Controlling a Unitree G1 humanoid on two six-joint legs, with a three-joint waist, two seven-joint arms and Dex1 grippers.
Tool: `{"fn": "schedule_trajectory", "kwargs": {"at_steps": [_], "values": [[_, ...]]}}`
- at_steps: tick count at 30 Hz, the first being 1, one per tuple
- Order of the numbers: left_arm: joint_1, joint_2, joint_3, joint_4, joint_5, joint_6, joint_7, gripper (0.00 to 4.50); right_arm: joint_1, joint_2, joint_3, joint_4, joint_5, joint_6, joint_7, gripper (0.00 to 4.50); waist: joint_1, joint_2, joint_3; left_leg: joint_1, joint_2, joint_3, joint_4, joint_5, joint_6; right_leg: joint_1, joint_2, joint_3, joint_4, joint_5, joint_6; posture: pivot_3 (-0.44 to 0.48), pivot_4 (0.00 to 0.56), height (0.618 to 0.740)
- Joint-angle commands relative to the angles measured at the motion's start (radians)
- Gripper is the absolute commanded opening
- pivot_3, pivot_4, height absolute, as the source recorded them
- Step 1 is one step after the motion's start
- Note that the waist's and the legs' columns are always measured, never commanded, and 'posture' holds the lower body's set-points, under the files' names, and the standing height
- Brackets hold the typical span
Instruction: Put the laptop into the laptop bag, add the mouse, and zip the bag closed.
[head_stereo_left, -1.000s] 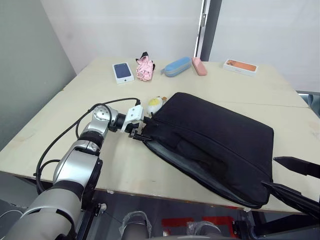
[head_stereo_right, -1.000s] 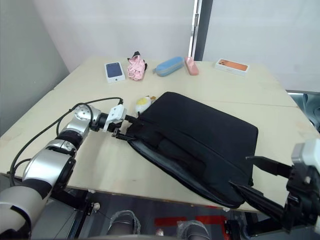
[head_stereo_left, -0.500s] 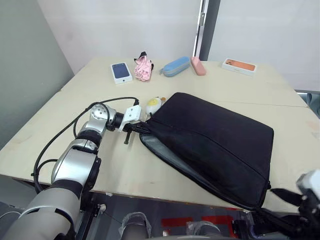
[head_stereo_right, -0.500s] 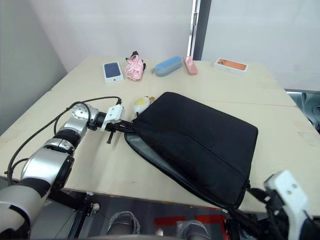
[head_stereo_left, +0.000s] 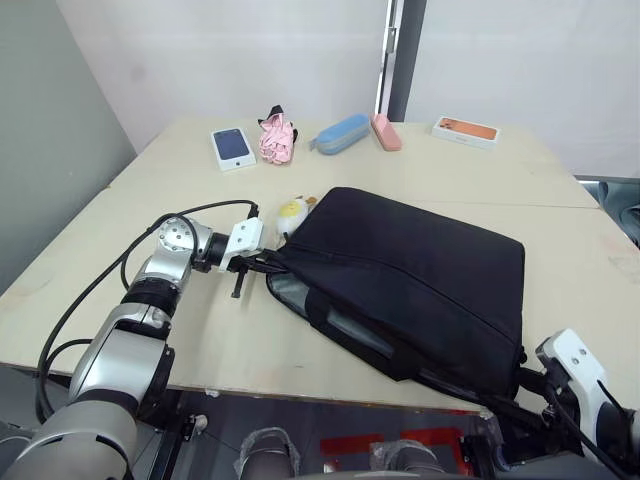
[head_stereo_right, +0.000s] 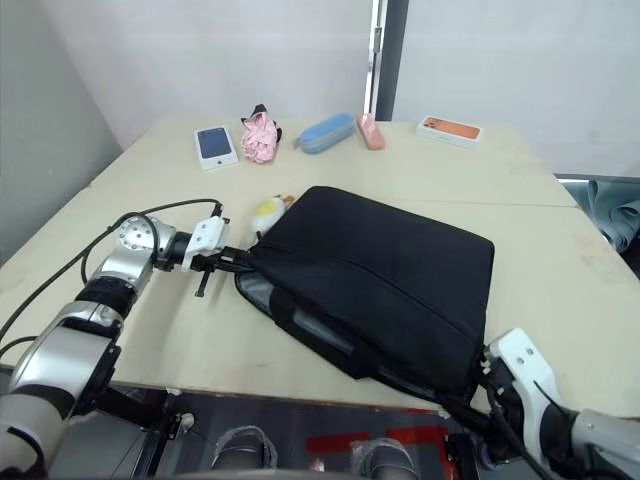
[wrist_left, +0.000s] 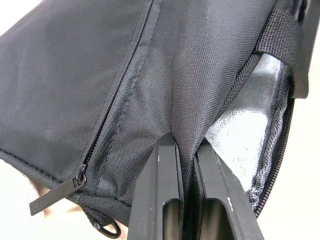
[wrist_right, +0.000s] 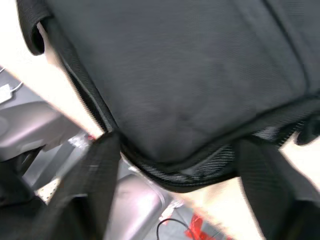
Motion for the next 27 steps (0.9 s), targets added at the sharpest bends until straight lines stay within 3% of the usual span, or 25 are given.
{"fn": "schedule_trajectory", "kwargs": {"at_steps": [1,6,11,17,21,27], "values": [[0.038,0.052,0.026,-0.067,-0.023,0.032,-0.04,0.0,-0.031,-0.035,0.003,0.026,0.006,-0.02,0.06,1.91,-0.007,0.0,0.0,0.0,0.0,0.0,0.0,0.0,0.0,0.0,0.0,0.0,0.0,0.0,0.0,0.0,0.15,0.74],[0.099,0.108,0.056,-0.111,-0.02,0.049,0.009,0.0,-0.183,-0.108,0.065,0.103,-0.009,-0.014,0.106,0.1,-0.019,0.002,-0.001,0.001,0.001,0.001,0.001,0.0,0.0,0.0,0.001,0.001,0.001,0.0,-0.001,0.0,0.15,0.74],[0.144,0.16,0.098,-0.116,-0.017,0.061,0.073,0.0,-0.457,-0.184,0.229,0.223,-0.051,-0.006,0.154,0.04,-0.03,0.003,-0.001,0.002,0.002,0.001,0.003,0.0,0.0,0.0,0.002,0.002,0.004,0.001,-0.002,0.0,0.15,0.74],[0.261,0.196,0.151,-0.25,-0.048,0.14,0.134,0.0,-0.799,-0.25,0.482,0.387,-0.146,-0.048,0.331,0.04,-0.033,0.003,-0.002,0.006,0.002,0.004,0.003,0.0,0.0,0.0,0.002,0.004,0.007,0.0,-0.003,0.0,0.15,0.74],[0.339,0.202,0.17,-0.344,-0.054,0.176,0.169,0.0,-0.866,-0.267,0.537,0.442,-0.179,-0.089,0.419,0.04,-0.02,0.003,-0.002,0.005,0.003,0.004,0.001,0.0,0.0,-0.001,0.003,0.003,0.005,-0.001,-0.005,0.0,0.15,0.74],[0.438,0.183,0.194,-0.553,-0.126,0.341,0.229,0.0,-0.924,-0.249,0.562,0.581,-0.273,-0.167,0.425,0.04,-0.015,0.003,-0.002,0.005,0.003,0.004,0.003,0.0,0.0,-0.001,0.002,0.003,0.007,-0.001,-0.006,0.0,0.15,0.74]]}}
